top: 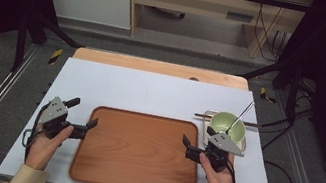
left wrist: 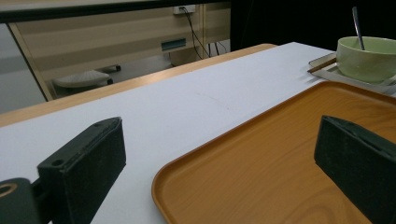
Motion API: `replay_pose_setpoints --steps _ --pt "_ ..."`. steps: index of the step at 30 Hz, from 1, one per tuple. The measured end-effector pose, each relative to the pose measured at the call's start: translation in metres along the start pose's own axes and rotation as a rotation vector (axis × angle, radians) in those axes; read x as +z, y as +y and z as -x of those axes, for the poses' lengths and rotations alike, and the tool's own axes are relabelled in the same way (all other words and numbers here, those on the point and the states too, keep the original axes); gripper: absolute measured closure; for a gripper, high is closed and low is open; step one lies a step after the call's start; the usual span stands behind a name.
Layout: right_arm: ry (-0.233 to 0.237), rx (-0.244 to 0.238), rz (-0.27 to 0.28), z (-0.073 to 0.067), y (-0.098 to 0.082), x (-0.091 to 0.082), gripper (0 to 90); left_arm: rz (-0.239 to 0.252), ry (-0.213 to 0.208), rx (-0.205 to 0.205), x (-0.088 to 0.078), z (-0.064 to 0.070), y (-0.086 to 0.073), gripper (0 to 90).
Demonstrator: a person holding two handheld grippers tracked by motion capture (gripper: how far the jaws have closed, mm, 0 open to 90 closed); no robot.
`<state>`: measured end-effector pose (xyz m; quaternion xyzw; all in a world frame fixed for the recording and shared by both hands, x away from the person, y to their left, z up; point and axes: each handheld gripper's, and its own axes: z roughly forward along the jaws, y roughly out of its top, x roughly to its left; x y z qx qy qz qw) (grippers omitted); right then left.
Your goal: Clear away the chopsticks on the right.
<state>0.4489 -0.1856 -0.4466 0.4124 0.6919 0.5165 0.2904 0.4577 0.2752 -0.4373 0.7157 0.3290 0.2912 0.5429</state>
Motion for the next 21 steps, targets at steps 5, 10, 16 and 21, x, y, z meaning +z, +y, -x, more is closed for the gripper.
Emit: replay_pose_setpoints --steps 5,10,16,21 --pt "-0.001 -0.013 -0.004 -0.001 0.001 -0.002 11.2 0.010 -0.007 0.006 -0.001 0.001 0.000 1.3" --pt "-0.002 -0.020 -0.011 0.001 0.003 -0.012 13.9 0.015 -0.010 0.010 -0.002 0.002 -0.001 1.3" --pt "-0.018 -0.026 -0.047 0.008 -0.003 -0.038 14.0 0.021 -0.002 0.019 -0.004 0.001 -0.001 1.1" --pt "-0.037 -0.022 -0.096 0.014 -0.009 -0.051 15.7 0.014 0.002 0.021 -0.005 0.000 -0.002 1.2"
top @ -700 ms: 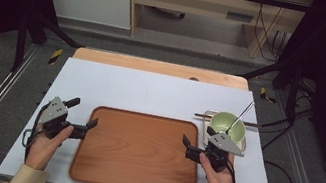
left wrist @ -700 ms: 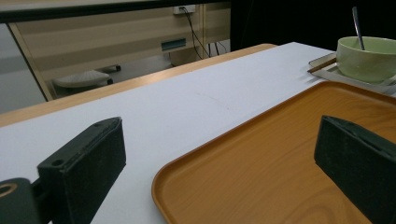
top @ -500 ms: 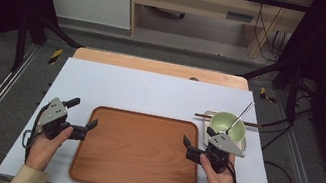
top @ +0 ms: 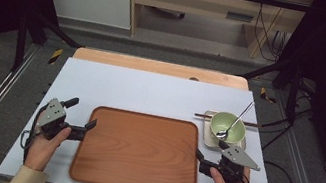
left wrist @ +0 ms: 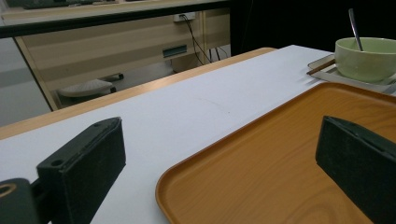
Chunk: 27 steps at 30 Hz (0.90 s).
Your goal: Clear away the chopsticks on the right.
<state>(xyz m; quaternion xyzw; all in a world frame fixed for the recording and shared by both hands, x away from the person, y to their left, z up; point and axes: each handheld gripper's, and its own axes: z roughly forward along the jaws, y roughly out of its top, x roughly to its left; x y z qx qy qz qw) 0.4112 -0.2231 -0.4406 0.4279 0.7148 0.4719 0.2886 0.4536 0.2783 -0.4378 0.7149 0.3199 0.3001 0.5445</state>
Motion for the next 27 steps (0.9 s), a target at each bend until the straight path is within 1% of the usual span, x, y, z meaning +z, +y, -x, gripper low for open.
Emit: replay_pose_setpoints --steps 2,3,4,5,7,9,10,11,12,13,14,15,16,17,18,19,20,21,23,24,27 --pt "-0.010 0.002 -0.028 0.004 -0.004 -0.006 16.7 -0.005 0.003 -0.003 0.000 -0.001 -0.001 1.2" --pt "-0.034 0.005 -0.049 0.010 -0.008 -0.012 19.9 -0.007 0.005 -0.004 0.000 -0.001 -0.001 1.3" --pt "-0.034 0.005 -0.049 0.010 -0.008 -0.012 19.9 -0.009 0.007 -0.004 -0.001 -0.001 -0.002 1.3" --pt "-0.054 0.035 -0.070 0.019 -0.013 -0.021 23.0 -0.011 0.007 -0.004 -0.001 -0.001 -0.002 1.2" --pt "-0.060 0.042 -0.071 0.021 -0.015 -0.023 23.8 -0.011 0.011 -0.001 -0.002 -0.001 -0.002 1.3" --pt "-0.080 0.063 -0.087 0.027 -0.019 -0.030 27.8 -0.005 0.019 0.000 -0.003 0.000 -0.004 1.4" --pt "-0.119 0.088 -0.113 0.033 -0.022 -0.036 33.8 -0.006 0.025 0.001 -0.003 0.001 -0.005 2.1" --pt "-0.119 0.088 -0.113 0.033 -0.022 -0.036 33.8 -0.005 0.030 0.005 -0.003 0.001 -0.006 2.1" --pt "-0.144 0.087 -0.126 0.038 -0.024 -0.038 38.5 -0.013 0.041 0.022 -0.004 0.003 -0.008 2.2" --pt "-0.149 0.089 -0.133 0.041 -0.025 -0.039 41.5 -0.012 0.047 0.025 -0.005 0.003 -0.008 2.2" --pt "-0.152 0.089 -0.146 0.044 -0.026 -0.040 45.1 -0.006 0.045 0.018 -0.007 0.003 -0.008 2.2" --pt "-0.154 0.098 -0.162 0.048 -0.026 -0.040 48.6 -0.006 0.045 0.018 -0.007 0.003 -0.008 2.2" --pt "-0.154 0.098 -0.162 0.048 -0.026 -0.040 48.6 -0.003 0.042 0.016 -0.009 0.002 -0.008 2.2" --pt "-0.160 0.083 -0.183 0.052 -0.027 -0.040 50.9 -0.001 0.045 0.012 -0.010 0.001 -0.008 2.2" --pt "-0.164 0.062 -0.214 0.055 -0.027 -0.039 53.4 -0.001 0.045 0.005 -0.012 0.000 -0.009 2.3" --pt "-0.176 0.029 -0.239 0.059 -0.027 -0.038 56.4 0.000 0.044 0.002 -0.014 -0.001 -0.010 2.4" --pt "-0.180 0.008 -0.274 0.068 -0.026 -0.037 65.6 -0.002 0.047 0.005 -0.015 -0.001 -0.012 2.5" --pt "-0.176 0.006 -0.288 0.074 -0.024 -0.037 69.4 -0.004 0.049 0.003 -0.017 -0.001 -0.014 2.7" --pt "-0.184 0.020 -0.299 0.084 -0.021 -0.037 76.7 -0.003 0.045 0.003 -0.018 -0.001 -0.015 2.8" --pt "-0.184 0.020 -0.299 0.084 -0.021 -0.037 76.7 -0.001 0.050 0.009 -0.018 0.000 -0.016 2.8" --pt "-0.177 0.049 -0.328 0.100 -0.015 -0.034 84.5 0.004 0.057 0.019 -0.020 0.002 -0.017 3.0"
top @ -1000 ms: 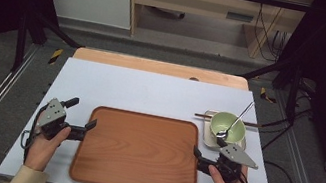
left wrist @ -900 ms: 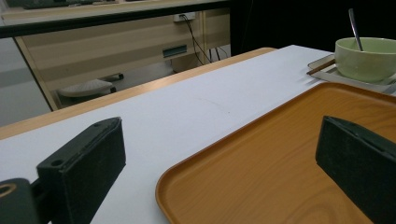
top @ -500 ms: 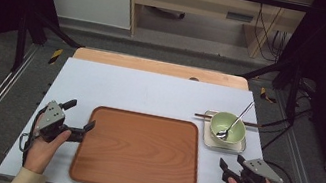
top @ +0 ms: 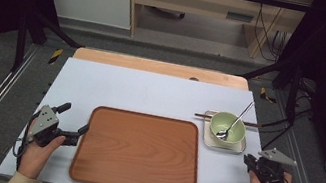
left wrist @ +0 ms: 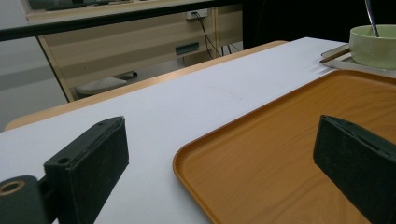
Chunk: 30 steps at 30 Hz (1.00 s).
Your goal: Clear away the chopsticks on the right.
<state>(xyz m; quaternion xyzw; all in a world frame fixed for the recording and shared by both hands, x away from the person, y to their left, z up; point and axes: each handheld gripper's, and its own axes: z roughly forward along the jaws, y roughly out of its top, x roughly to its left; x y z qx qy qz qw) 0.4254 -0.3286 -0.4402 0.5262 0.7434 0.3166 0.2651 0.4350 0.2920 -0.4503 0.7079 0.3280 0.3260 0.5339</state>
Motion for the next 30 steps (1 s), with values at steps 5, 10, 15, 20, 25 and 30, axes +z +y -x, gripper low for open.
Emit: replay_pose_setpoints --steps 5,10,15,20,25,30 --pt "-0.010 0.012 -0.022 0.018 0.016 0.011 90.0 -0.003 -0.006 0.013 0.002 0.005 -0.002 3.2" --pt "-0.016 0.059 -0.016 0.036 0.034 0.023 90.0 0.015 0.005 0.023 -0.001 0.007 0.002 3.2" --pt "-0.037 0.099 -0.002 0.050 0.053 0.037 90.0 0.036 0.028 0.011 -0.003 0.004 0.004 3.7" --pt "-0.046 0.141 -0.019 0.069 0.070 0.062 90.0 0.027 0.024 0.008 0.000 0.005 0.001 3.7" --pt "-0.069 0.155 -0.033 0.084 0.081 0.085 90.0 0.017 0.015 0.022 0.003 0.007 0.000 3.8" --pt "-0.079 0.161 -0.048 0.089 0.087 0.098 90.0 0.012 0.019 0.028 0.003 0.007 0.000 3.9"
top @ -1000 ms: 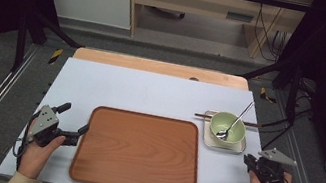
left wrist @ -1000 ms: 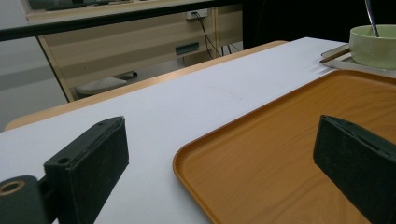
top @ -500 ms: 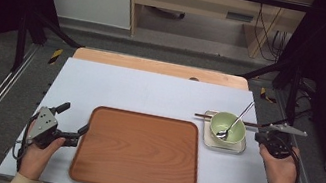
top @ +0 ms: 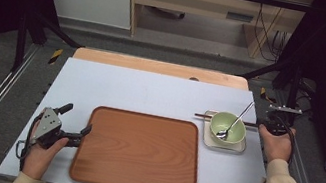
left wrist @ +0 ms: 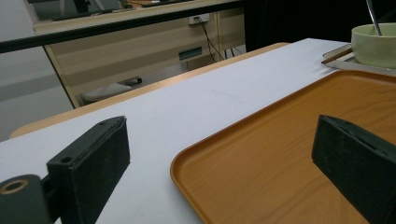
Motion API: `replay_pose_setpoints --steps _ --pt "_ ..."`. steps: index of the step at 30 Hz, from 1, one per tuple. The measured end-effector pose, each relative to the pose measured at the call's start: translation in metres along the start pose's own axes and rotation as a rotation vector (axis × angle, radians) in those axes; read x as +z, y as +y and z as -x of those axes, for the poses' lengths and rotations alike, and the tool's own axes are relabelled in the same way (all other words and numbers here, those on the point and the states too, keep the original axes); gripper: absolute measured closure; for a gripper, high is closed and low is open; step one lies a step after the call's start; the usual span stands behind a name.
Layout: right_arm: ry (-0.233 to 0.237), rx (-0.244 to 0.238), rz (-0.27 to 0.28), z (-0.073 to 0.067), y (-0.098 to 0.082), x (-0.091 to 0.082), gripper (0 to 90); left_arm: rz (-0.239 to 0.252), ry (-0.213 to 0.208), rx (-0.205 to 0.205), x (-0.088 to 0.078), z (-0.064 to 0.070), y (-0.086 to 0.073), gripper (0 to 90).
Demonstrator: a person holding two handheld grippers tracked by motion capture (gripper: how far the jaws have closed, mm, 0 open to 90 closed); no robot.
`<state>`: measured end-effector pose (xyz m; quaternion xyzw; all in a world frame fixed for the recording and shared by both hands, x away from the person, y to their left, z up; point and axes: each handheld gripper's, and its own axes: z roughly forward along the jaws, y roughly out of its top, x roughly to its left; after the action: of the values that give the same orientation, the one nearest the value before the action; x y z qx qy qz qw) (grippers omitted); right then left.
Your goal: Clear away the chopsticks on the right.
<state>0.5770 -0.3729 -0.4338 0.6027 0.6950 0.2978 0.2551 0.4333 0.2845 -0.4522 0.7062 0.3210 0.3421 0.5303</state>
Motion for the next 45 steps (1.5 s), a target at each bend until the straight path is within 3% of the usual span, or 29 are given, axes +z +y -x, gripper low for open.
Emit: replay_pose_setpoints --steps 2,5,19,37,45 --pt "0.005 0.004 -0.005 -0.001 0.002 0.006 90.0 0.000 0.002 -0.003 0.000 0.000 -0.001 3.9" --pt "-0.023 -0.015 -0.032 -0.004 0.003 0.019 90.0 -0.004 0.003 0.000 0.000 0.000 -0.002 4.0" --pt "-0.032 -0.046 -0.079 0.000 0.008 0.034 90.0 -0.017 0.013 0.004 0.000 -0.001 -0.004 4.0" --pt "0.034 -0.062 -0.123 0.000 -0.006 0.024 90.0 -0.037 0.026 0.024 0.000 -0.003 -0.007 4.3" --pt "0.058 -0.079 -0.128 -0.001 -0.013 0.016 90.0 -0.033 0.034 0.004 -0.002 -0.006 -0.007 4.3"
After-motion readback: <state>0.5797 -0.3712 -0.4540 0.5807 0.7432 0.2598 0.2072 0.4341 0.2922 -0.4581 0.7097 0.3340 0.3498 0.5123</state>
